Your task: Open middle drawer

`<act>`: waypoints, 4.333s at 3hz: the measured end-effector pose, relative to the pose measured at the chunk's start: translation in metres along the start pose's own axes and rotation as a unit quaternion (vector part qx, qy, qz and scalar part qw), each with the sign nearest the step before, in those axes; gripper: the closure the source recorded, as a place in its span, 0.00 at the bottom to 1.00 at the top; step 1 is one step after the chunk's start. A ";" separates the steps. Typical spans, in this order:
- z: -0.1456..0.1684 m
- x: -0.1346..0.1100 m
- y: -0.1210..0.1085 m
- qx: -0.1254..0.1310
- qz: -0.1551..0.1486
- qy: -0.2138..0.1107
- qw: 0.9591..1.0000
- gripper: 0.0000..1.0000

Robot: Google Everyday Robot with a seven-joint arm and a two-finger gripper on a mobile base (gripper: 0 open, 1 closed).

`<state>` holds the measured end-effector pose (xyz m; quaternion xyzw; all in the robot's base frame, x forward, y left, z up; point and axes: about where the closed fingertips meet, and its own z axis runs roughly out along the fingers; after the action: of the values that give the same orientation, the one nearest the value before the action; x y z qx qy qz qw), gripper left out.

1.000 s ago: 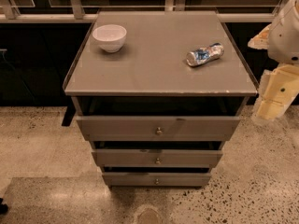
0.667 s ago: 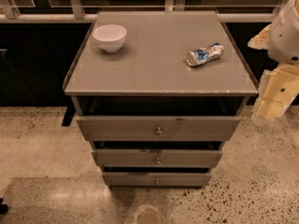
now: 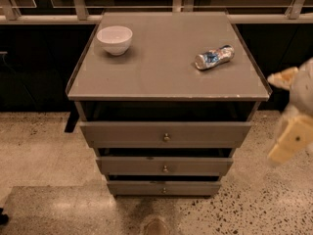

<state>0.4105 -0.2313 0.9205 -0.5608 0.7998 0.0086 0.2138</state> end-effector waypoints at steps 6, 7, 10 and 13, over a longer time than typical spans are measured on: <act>0.194 0.104 0.040 0.043 0.240 -0.147 0.959 0.00; 0.195 0.110 0.020 0.081 0.247 -0.149 0.954 0.00; 0.257 0.126 0.003 0.112 0.313 -0.203 0.921 0.00; 0.351 0.113 -0.002 0.066 0.335 -0.232 0.911 0.19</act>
Offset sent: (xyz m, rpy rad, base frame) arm -0.0217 -0.0044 -0.0631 0.1560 0.0230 -0.0732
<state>0.4974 -0.2436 0.5624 -0.2267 0.8673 0.1572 0.4143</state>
